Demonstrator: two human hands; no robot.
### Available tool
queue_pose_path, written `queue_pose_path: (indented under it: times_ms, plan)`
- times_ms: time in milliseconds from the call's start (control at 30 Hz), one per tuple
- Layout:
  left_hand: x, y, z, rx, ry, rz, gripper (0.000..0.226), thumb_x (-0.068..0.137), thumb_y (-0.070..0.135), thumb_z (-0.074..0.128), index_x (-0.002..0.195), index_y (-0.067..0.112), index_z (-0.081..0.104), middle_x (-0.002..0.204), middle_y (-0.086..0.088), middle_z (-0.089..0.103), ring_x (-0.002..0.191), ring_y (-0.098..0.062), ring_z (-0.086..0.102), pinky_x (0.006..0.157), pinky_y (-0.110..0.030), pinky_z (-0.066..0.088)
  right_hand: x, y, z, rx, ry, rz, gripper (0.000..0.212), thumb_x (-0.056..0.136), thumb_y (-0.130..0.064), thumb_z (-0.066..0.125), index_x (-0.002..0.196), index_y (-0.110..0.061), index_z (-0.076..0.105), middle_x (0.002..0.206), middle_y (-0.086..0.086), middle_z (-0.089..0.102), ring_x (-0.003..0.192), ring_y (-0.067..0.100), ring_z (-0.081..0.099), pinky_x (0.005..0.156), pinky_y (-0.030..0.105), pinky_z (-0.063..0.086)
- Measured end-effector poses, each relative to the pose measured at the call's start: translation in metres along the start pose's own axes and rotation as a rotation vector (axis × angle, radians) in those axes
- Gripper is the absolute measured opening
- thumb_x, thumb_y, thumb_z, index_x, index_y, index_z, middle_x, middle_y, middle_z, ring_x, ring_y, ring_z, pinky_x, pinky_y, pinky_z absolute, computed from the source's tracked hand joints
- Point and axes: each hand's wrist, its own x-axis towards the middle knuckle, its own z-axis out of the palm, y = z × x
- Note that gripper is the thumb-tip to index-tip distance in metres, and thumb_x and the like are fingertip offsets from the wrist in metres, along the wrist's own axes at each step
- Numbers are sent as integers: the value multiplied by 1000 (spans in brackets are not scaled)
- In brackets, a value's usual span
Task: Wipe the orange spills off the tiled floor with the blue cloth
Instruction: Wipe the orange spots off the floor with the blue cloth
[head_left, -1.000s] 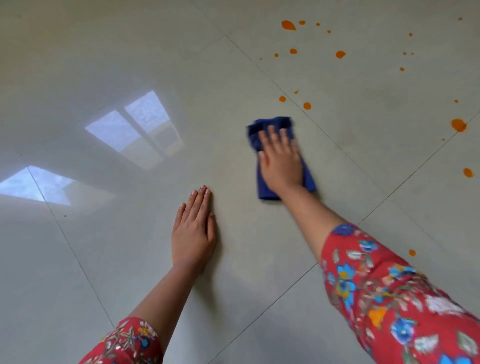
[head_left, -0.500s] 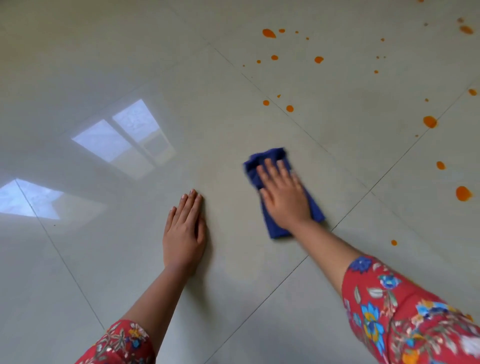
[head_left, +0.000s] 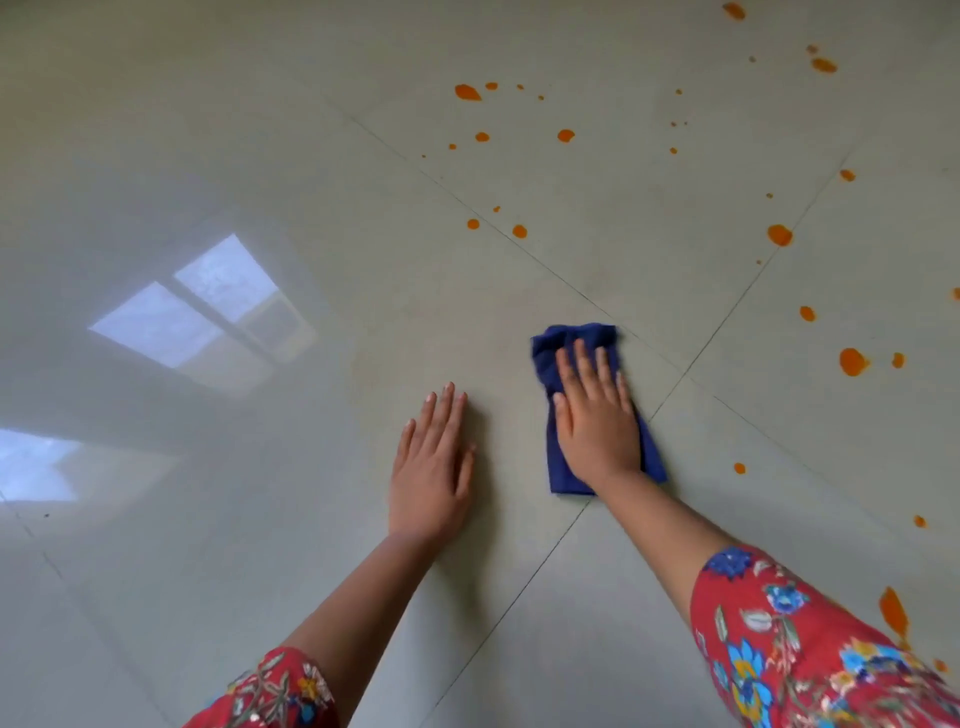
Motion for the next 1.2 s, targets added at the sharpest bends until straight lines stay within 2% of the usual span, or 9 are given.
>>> queue_pose_path:
  times_ms: [67,200,267,400,567,667,833,933,1200]
  plan:
    - [-3,5,9,96,-54,37,61,101,43,30,154,30,3,160,15,-6,147,-5,-13,120,-29,-3,-12,0,4,-58,-14,-20,58,101,-36,30,155,-16,18,163,6,10,150,29,11,121,44,11]
    - [-3,7,14,228,-123,34,65,98,57,22,152,35,-7,158,14,-17,145,-8,-22,118,-30,-11,-92,52,0,-221,-213,-480,61,99,-43,28,154,-17,21,163,6,13,149,29,16,119,43,15]
    - [-2,11,11,232,-170,1,68,96,60,17,151,35,-14,157,14,-24,143,-8,-29,117,-30,-16,-96,79,-19,-258,-230,-394,61,100,-45,23,155,-19,14,163,6,9,149,30,16,117,42,11]
    - [2,21,8,251,-254,-53,72,94,64,14,144,33,-27,153,9,-34,139,-13,-35,116,-34,-18,-55,46,-26,-203,-305,-37,64,103,-44,17,151,-20,-18,156,4,-30,148,29,-19,120,42,-11]
    - [4,24,0,228,-332,5,72,95,62,17,145,33,-25,153,8,-34,141,-12,-31,118,-35,-13,-103,72,-27,-306,-528,-536,66,103,-46,19,145,-24,-26,149,-1,-39,139,30,-36,114,43,-26]
    - [3,33,-11,312,-406,190,71,96,61,18,143,34,-28,153,8,-33,143,-13,-27,117,-33,-11,-111,121,-45,-396,-657,-465,65,103,-47,18,139,-27,-31,150,-1,-39,139,27,-37,111,36,-29]
    - [24,71,-10,389,-551,330,74,96,61,21,149,30,-20,156,7,-27,146,-13,-20,119,-34,-5,-111,116,-28,-198,-424,-228,62,103,-40,21,150,-22,-14,158,4,-24,147,31,-18,118,45,-13]
    - [30,102,11,353,-508,300,71,97,59,21,151,33,-16,156,9,-26,146,-12,-20,119,-32,-6,-152,113,-8,-94,-268,-172,64,97,-47,30,155,-22,17,163,4,5,150,31,11,121,52,10]
    - [-12,142,82,265,-376,36,67,96,59,19,146,40,-22,155,8,-32,139,-12,-36,113,-32,-23,-132,168,-7,-37,-49,138,57,99,-44,28,152,-25,27,161,1,23,148,30,22,118,51,23]
